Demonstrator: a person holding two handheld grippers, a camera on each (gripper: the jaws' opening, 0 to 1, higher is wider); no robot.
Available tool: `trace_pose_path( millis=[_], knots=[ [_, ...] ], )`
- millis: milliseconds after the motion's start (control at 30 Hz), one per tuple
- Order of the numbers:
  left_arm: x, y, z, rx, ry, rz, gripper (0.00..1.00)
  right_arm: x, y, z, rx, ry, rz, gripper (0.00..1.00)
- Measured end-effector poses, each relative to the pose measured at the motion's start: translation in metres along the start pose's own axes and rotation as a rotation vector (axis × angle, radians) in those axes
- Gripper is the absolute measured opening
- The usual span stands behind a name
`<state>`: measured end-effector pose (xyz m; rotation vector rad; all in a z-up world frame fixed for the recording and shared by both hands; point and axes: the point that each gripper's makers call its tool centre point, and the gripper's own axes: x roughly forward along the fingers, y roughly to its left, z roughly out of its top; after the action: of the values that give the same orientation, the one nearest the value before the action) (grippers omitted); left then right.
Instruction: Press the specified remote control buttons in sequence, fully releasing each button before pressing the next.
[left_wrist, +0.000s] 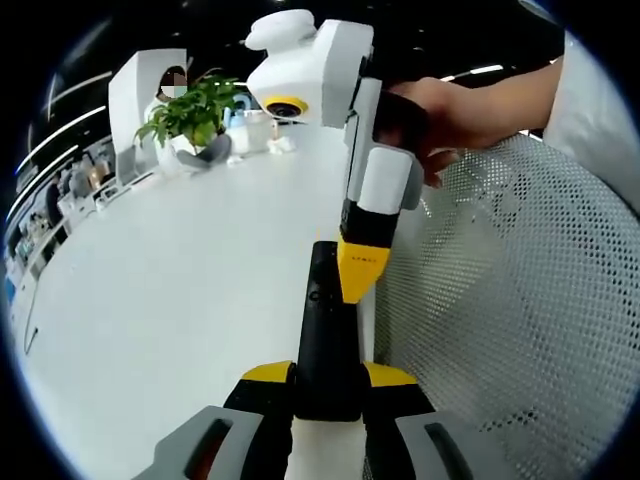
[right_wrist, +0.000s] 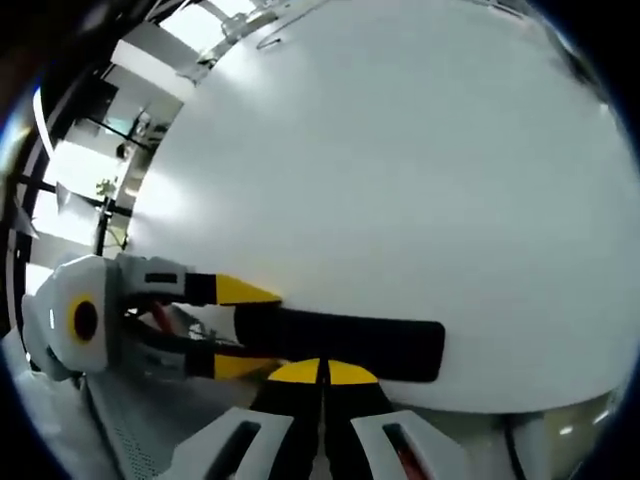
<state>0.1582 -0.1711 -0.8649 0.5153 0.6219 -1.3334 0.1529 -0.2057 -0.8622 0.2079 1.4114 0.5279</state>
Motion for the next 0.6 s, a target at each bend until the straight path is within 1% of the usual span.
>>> trace_pose_path(
  millis=[233, 300, 433, 533, 600],
  knots=[
    [-0.001, -0.001, 0.000, 0.001, 0.000, 0.000, 0.25, 0.000, -0.001, 0.000, 0.032, -0.005, 0.029, 0.00],
    [-0.001, -0.001, 0.000, 0.001, 0.000, 0.000, 0.25, -0.001, -0.001, 0.001, 0.056, -0.005, 0.048, 0.00],
    [-0.001, -0.001, -0.001, 0.003, 0.000, 0.000, 0.25, -0.002, 0.002, 0.001, 0.044, -0.003, 0.049, 0.00],
    [-0.001, -0.001, -0.001, 0.003, 0.003, 0.000, 0.25, -0.001, 0.010, 0.005, 0.031, -0.032, 0.080, 0.00],
    [0.000, -0.002, -0.001, 0.008, 0.004, -0.003, 0.25, -0.002, 0.014, 0.010, -0.003, -0.059, 0.085, 0.00]
  ],
)
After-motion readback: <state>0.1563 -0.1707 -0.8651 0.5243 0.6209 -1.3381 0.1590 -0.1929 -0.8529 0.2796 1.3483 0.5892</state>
